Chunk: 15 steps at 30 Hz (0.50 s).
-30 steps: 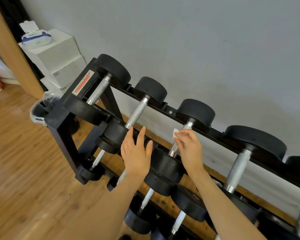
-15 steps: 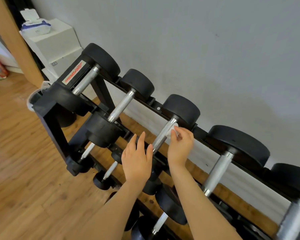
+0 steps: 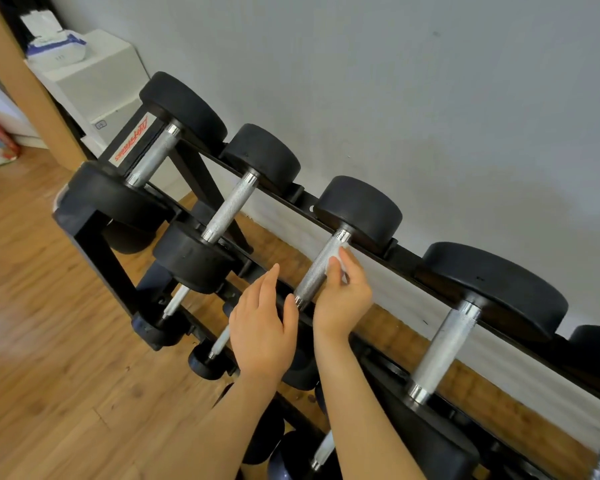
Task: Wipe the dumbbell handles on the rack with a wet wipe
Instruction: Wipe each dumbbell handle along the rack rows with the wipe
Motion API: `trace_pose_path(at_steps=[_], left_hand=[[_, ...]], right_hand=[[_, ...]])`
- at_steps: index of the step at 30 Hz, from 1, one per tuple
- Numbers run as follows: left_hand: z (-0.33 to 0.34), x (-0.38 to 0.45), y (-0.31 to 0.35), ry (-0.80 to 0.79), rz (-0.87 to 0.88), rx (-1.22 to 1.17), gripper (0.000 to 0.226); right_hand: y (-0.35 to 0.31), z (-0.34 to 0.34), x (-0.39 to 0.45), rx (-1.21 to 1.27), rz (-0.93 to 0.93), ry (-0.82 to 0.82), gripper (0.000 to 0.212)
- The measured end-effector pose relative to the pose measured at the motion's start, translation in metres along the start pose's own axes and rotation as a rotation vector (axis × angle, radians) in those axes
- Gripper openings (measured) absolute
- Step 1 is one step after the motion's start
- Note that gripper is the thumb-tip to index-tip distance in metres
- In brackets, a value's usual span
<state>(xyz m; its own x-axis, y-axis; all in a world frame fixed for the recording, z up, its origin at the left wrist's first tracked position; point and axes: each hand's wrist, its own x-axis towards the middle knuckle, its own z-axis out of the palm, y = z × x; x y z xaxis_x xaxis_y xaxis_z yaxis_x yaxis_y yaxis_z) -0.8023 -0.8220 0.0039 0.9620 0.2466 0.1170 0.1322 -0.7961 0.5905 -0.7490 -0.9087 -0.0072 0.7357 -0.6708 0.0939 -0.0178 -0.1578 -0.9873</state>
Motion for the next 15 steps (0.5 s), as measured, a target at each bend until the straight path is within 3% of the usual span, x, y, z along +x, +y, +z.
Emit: trace_pose_path(at_steps=[6,15], left_hand=[[0.002,-0.001,-0.002,-0.003,-0.012,0.013,0.057],[0.000,-0.001,0.001,-0.002,-0.029,0.006,0.060]], right_hand=[[-0.006,0.007,0.013,0.031,0.041,0.033,0.027],[-0.005,-0.008,-0.001,-0.124,0.003,-0.104,0.028]])
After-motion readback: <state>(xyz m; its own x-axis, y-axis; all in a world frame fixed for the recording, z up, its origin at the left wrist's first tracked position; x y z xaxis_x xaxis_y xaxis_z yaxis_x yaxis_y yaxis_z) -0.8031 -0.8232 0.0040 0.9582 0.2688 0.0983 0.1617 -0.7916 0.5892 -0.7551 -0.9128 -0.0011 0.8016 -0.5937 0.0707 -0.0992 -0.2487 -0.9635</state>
